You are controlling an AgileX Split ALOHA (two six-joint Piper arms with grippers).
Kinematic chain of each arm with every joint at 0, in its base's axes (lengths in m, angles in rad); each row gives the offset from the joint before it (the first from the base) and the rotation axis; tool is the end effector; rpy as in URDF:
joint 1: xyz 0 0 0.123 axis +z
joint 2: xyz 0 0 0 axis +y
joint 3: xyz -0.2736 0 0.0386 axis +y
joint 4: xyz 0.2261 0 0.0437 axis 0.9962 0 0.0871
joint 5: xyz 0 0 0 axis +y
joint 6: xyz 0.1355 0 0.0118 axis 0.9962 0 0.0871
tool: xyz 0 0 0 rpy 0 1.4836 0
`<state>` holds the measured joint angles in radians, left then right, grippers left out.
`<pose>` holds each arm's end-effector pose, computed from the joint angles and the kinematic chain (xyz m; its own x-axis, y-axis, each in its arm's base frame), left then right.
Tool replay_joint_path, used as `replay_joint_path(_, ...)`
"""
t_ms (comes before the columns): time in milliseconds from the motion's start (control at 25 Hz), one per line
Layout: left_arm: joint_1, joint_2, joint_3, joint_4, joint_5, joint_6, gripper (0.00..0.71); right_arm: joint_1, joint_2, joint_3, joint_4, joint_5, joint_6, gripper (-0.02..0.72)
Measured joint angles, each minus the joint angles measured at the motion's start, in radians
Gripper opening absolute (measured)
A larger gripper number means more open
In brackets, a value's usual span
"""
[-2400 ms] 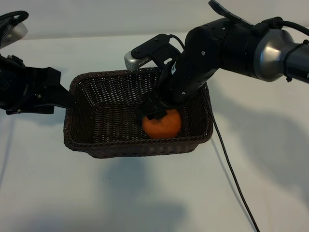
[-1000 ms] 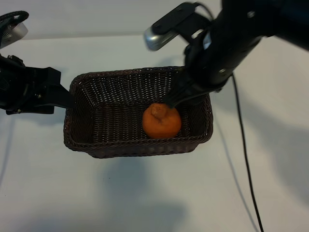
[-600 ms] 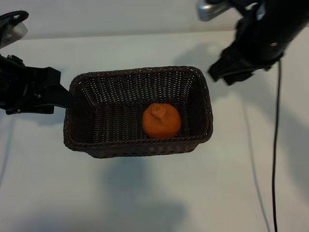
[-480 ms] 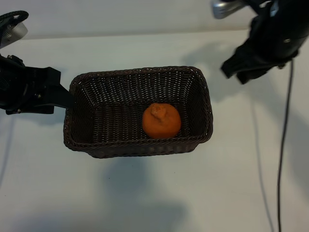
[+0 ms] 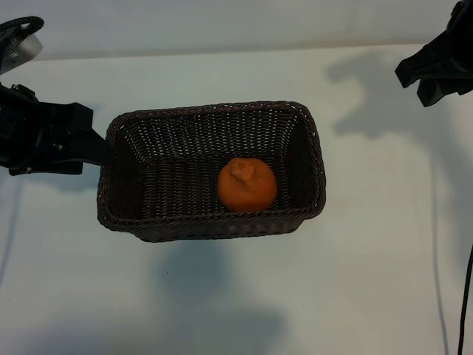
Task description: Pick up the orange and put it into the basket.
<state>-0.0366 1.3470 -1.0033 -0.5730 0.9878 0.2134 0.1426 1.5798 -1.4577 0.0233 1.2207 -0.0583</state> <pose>0.2503 -0.0708 0.2520 -0.9366 -0.0795 -0.3414 0.0938 0.8816 -0.4626 0.3093 0.0474 0.2828 -0.9324 -0.1847 -0.3107 -0.1959 0.9806 0.0052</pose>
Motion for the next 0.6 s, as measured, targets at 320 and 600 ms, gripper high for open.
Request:
replay_joint_path(320, 0.0, 0.0, 0.0, 0.0, -0.001, 0.0, 0.525, 0.0, -0.01, 0.156, 0.025, -0.006, -0.007, 0.435)
replay_joint_path(600, 0.0, 0.0, 0.0, 0.0, -0.005, 0.0, 0.525, 0.0, -0.014, 0.181, 0.034, -0.012, -0.006, 0.435)
